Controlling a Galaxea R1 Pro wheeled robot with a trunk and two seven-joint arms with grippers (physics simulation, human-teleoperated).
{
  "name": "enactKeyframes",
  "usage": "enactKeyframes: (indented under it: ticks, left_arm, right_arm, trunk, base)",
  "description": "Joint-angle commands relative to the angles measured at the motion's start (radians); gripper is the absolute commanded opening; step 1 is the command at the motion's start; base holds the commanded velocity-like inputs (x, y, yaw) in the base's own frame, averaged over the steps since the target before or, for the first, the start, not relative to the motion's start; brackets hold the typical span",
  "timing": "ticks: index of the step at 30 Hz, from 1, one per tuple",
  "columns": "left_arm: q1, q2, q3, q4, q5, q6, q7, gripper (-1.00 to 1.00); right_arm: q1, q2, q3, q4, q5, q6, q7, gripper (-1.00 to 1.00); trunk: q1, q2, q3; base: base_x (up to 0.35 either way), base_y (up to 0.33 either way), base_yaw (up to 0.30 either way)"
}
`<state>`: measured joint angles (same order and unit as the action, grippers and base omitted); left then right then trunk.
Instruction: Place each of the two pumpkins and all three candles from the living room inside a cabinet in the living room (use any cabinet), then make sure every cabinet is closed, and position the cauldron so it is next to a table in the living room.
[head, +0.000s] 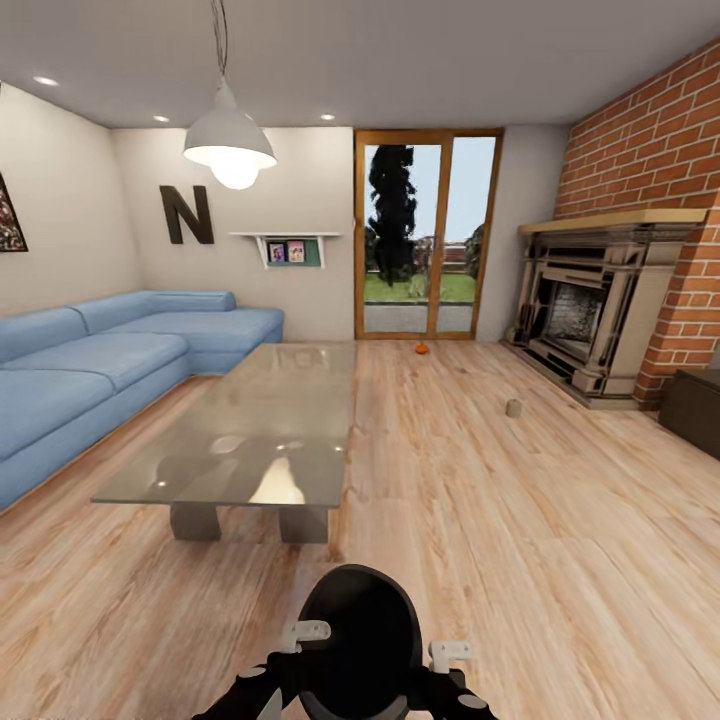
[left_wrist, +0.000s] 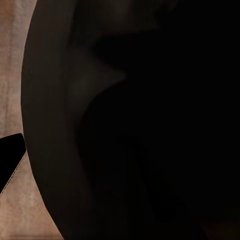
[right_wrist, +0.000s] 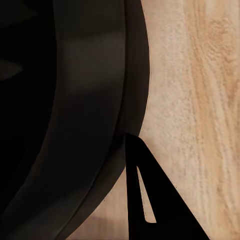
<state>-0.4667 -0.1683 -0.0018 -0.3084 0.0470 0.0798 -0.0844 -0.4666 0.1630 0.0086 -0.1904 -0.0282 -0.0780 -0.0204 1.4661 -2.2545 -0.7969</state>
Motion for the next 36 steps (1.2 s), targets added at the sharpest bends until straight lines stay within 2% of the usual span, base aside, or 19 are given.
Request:
enactKeyframes:
  ticks: [1,36]
  left_arm:
    - [0.0,0.0,-0.004,-0.001,0.005,0.006,-0.003,-1.0]
    - [0.0,0.0,-0.004,-0.001,0.005,0.005,-0.003,-1.0]
  right_arm:
    - [-0.001,0.001,-0.002,-0.009,-0.007,-0.002,0.011,-1.0]
    - [-0.001,0.001,-0.004,-0.009,-0.007,-0.003,0.011,-1.0]
  trunk:
    - [0.0,-0.001,-0.001]
    - [0.0,-0.001,-0.001]
  base:
    - [0.0,0.105,0.012]
    - [0.009,0.039,0.001]
